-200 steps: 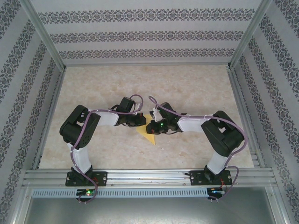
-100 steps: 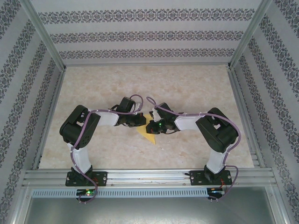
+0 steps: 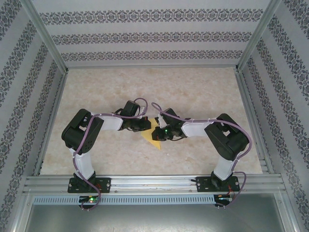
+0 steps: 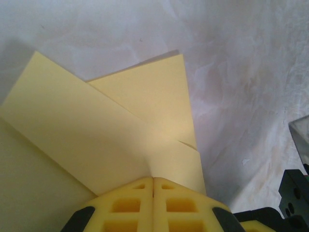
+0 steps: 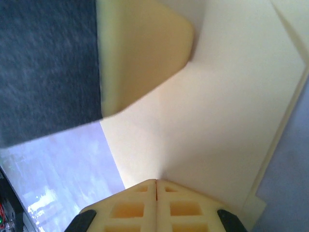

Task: Fold a paper plane with a square sheet of paper (fold left side to right side)
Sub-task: Fourth fold the wing at the center of the table.

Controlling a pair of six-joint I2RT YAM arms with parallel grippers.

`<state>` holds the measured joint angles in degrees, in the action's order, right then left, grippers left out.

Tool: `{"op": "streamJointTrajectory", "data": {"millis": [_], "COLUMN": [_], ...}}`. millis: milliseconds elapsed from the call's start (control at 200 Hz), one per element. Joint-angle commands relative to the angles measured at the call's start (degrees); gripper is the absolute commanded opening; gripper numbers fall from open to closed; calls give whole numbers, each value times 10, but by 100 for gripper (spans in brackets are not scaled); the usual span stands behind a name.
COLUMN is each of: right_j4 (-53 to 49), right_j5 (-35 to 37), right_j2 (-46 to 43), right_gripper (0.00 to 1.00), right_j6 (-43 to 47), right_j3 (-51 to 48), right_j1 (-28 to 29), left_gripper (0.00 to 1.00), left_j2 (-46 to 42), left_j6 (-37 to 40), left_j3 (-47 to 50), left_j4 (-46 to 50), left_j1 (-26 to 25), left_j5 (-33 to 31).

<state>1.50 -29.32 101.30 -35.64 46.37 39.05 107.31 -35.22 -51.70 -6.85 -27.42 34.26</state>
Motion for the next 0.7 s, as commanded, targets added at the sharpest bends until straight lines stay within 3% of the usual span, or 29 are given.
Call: {"op": "streamJointTrajectory", "data": {"millis": [0, 695], "right_j4": [-46, -28], "right_j5": [8, 12], "right_j2": [-13, -66], "right_gripper": [0, 0], "right_j6": [4, -30], "right_j3": [-22, -102], "right_j1": [12, 33], "left_gripper": [0, 0], "left_j2": [27, 27], "left_j6": [-3, -1], "left_j3": [17, 14], "left_j4": [51, 55], "left_j1": [1, 3], "left_j5": [-80, -81]}}
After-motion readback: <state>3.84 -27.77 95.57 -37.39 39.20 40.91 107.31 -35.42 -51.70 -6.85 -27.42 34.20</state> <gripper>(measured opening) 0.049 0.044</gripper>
